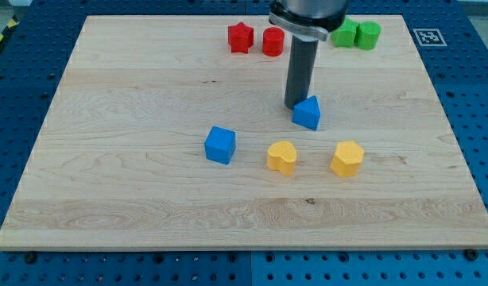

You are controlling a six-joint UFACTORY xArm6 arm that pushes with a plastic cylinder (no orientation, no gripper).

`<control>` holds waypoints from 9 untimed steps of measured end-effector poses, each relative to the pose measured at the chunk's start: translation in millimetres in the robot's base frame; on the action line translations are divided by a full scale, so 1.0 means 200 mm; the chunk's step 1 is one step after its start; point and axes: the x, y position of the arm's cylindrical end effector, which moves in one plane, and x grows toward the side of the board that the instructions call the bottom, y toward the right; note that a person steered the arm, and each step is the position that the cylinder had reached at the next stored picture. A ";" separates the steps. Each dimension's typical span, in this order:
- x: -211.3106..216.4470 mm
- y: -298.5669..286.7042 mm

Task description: Move the blue triangle to the top of the yellow hexagon

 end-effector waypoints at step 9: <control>0.33 0.30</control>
